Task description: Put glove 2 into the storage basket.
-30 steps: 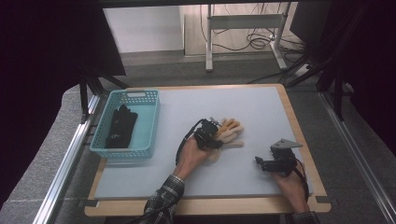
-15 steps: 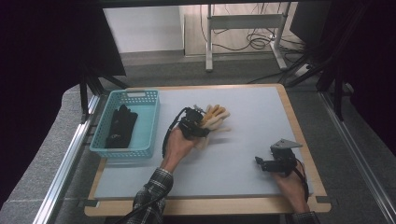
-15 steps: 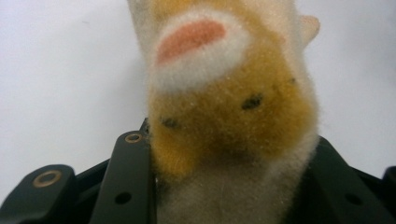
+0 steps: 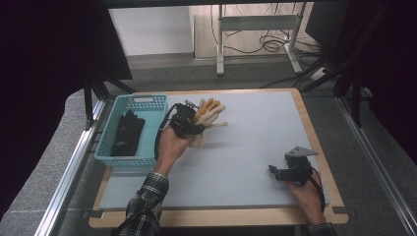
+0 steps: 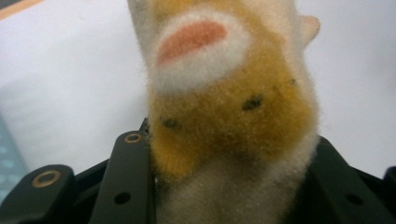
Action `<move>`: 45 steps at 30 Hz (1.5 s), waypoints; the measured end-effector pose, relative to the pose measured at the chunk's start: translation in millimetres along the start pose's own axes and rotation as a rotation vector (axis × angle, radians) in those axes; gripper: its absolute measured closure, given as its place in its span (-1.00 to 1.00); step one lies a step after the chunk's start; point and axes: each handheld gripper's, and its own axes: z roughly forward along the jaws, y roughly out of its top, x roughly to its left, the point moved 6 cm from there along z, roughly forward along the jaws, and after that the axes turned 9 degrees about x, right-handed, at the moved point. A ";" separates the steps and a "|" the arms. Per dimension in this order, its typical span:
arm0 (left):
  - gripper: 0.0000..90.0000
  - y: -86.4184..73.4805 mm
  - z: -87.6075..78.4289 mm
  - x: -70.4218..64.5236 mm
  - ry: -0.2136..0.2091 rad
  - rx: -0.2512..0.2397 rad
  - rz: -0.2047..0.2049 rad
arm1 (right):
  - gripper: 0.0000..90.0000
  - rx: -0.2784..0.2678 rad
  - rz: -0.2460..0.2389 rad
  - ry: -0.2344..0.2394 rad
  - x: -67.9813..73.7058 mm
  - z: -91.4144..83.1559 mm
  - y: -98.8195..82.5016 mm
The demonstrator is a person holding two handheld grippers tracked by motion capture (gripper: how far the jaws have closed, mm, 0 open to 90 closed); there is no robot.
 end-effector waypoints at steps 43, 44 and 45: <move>0.26 -77.9 -76.7 144.2 0.239 -0.004 -0.327 | -0.57 0.000 -0.001 -0.001 0.2 0.0 0.0; 0.26 -79.7 -76.7 147.3 0.249 0.001 -0.329 | -0.57 0.000 -0.001 -0.001 0.2 0.0 0.0; 0.26 -81.9 -76.1 150.4 0.258 0.008 -0.339 | -0.57 0.000 -0.001 -0.001 0.2 0.0 0.0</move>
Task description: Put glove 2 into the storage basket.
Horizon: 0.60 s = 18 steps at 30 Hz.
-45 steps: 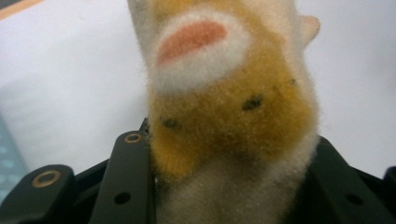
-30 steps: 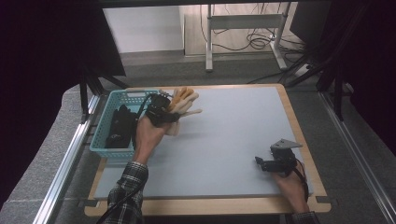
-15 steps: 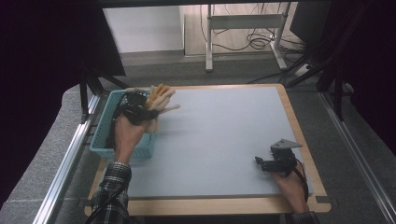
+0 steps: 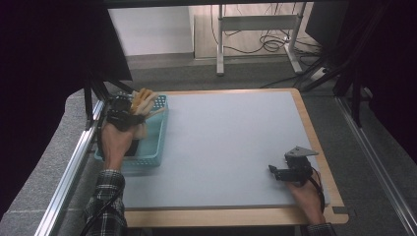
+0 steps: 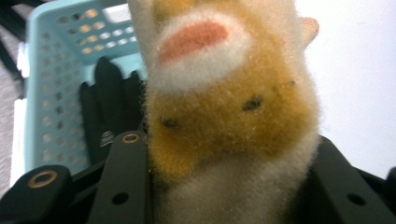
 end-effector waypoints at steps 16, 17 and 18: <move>0.34 -5.9 55.4 1.9 0.074 0.143 0.018 | -0.57 -0.001 0.000 0.000 0.1 0.1 0.1; 0.38 -5.0 58.2 -0.7 0.072 0.146 0.026 | -0.57 -0.001 0.000 0.000 0.1 0.1 0.1; 0.38 -3.6 61.3 -4.2 0.069 0.153 0.034 | -0.57 -0.001 0.000 0.000 0.1 0.1 0.1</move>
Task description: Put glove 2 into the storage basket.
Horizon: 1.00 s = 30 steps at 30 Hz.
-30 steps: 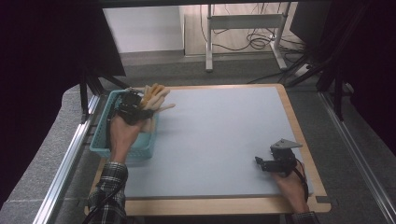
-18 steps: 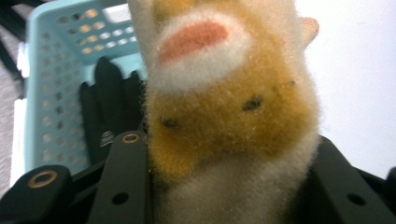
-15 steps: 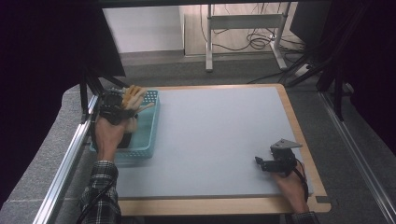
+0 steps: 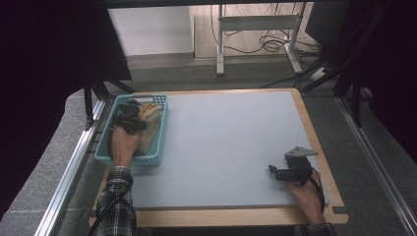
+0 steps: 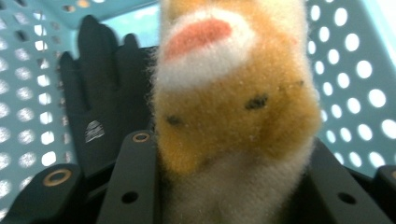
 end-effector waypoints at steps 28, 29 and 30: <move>-0.85 1.2 -19.4 3.4 -0.101 0.000 0.028 | -0.57 0.000 0.000 -0.001 0.0 0.0 0.0; -0.84 0.2 -21.5 4.4 -0.117 -0.008 0.026 | -0.57 0.000 0.000 -0.001 0.0 0.0 0.0; -0.82 -0.5 -22.7 5.9 -0.122 -0.013 0.030 | -0.57 0.000 0.000 -0.001 0.0 0.0 0.0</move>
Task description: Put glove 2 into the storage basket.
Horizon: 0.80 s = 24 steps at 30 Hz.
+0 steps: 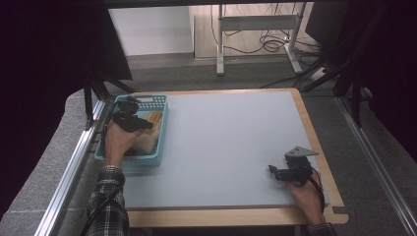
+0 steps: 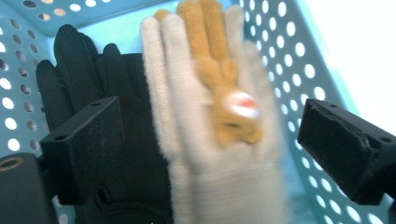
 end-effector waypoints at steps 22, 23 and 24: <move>0.83 -10.6 50.3 1.0 0.080 0.180 -0.010 | -0.57 -0.001 0.001 0.000 0.0 0.0 0.0; 0.85 -10.0 50.3 -1.9 0.075 0.180 -0.005 | -0.57 -0.001 0.001 0.000 0.0 0.0 0.0; 0.86 -9.4 50.6 -5.3 0.069 0.179 0.004 | -0.57 -0.001 0.001 0.000 0.0 0.0 0.0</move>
